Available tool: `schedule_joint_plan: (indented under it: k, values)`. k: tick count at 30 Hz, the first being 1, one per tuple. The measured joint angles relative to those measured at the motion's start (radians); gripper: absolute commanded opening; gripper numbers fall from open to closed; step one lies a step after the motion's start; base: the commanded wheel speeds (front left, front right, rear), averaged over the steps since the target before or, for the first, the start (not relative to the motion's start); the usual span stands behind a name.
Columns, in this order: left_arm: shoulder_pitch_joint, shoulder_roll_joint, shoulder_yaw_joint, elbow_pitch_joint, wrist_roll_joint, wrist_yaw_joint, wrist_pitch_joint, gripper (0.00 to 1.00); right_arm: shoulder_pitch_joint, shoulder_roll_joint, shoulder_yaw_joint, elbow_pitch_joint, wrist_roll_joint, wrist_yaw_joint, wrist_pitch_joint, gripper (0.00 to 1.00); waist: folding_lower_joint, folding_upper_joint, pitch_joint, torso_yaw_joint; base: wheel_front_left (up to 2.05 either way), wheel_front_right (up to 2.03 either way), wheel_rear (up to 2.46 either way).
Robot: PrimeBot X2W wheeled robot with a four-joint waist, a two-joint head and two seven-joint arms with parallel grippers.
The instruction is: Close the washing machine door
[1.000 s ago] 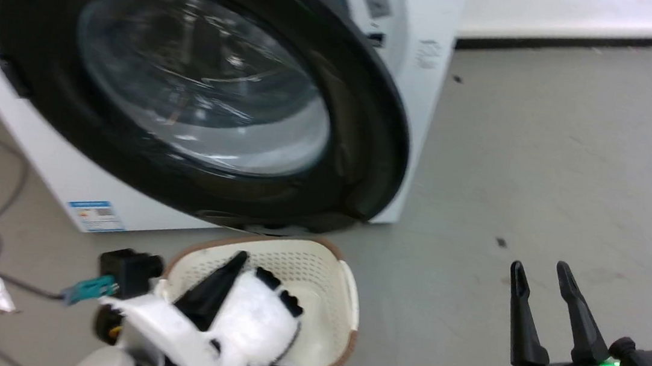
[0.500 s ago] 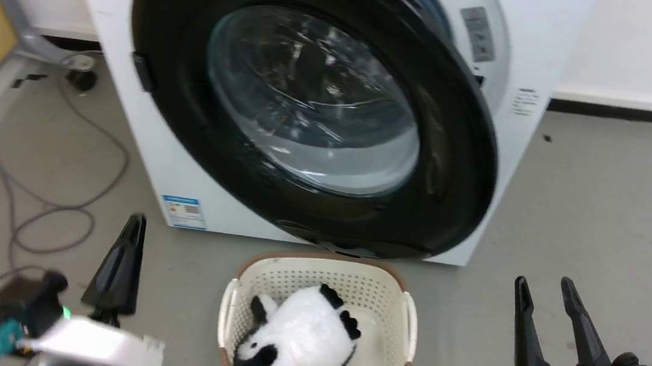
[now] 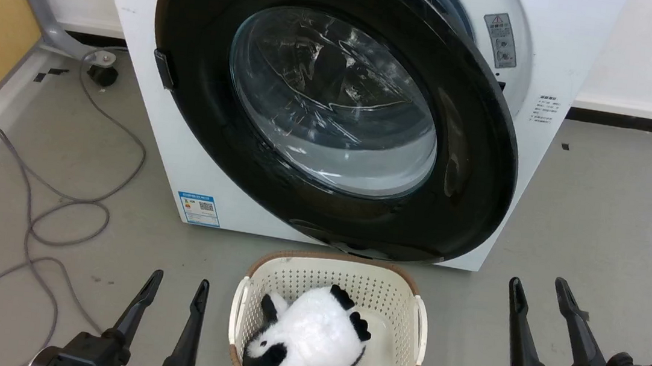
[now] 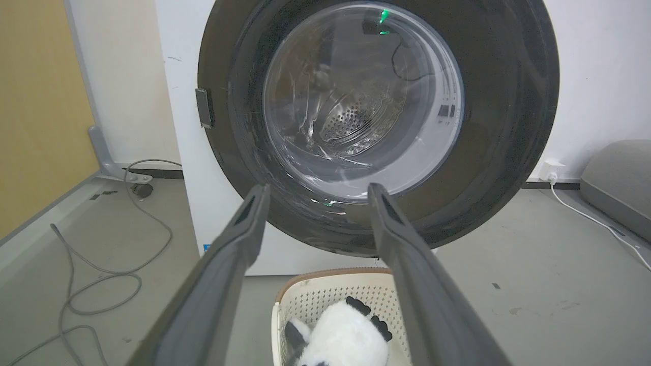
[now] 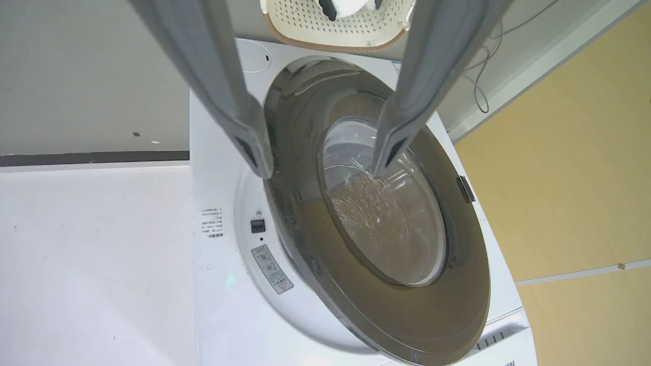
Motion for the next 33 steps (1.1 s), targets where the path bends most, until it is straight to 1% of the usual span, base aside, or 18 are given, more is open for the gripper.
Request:
schedule_joint_plan:
  k: [3,4,5,9,15,21,27,33]
  values:
    - [-0.002,-0.013,0.005,0.001,0.019,-0.010,0.000,1.00,0.000,-0.012,0.011,0.001,-0.002,0.000,0.000,1.00,0.0000,0.0000,0.011,0.000,0.00,0.00,0.00]
    - [-0.004,-0.017,0.005,0.001,0.026,-0.012,0.000,1.00,0.000,-0.021,0.021,0.002,-0.003,0.000,0.000,0.47,0.0000,0.0000,0.015,0.000,0.00,0.00,0.00]
    - [-0.005,-0.021,0.005,0.001,0.033,-0.012,0.000,1.00,-0.001,-0.031,0.032,0.002,-0.003,0.000,0.000,0.00,0.0000,0.0000,0.020,0.000,0.00,0.00,0.00]
    - [-0.021,-0.036,0.004,0.008,0.043,-0.021,0.000,1.00,-0.012,-0.077,0.065,0.002,-0.003,0.000,0.000,0.00,0.0000,0.0000,0.045,0.005,0.00,0.00,0.00]
    - [-0.063,-0.053,-0.005,0.015,0.052,-0.030,0.000,1.00,-0.116,-0.188,0.169,0.022,-0.007,0.000,0.000,0.00,0.0000,0.0000,0.098,0.026,0.00,0.00,0.00]
    - [-0.108,-0.057,-0.019,0.017,0.060,-0.030,0.000,1.00,-0.267,-0.289,0.248,0.116,0.034,0.000,0.000,0.00,0.0001,0.0000,0.159,0.061,0.00,0.00,0.00]
    - [-0.152,-0.060,-0.027,0.018,0.060,-0.030,0.000,1.00,-0.427,-0.360,0.266,0.201,0.130,0.000,0.033,0.00,0.0001,0.0000,0.223,0.103,0.00,0.00,0.00]
    - [-0.189,-0.067,-0.034,0.017,0.059,-0.030,0.000,1.00,-0.568,-0.433,0.271,0.262,0.198,0.001,0.054,0.00,0.0001,0.0000,0.289,0.146,0.00,0.00,0.00]
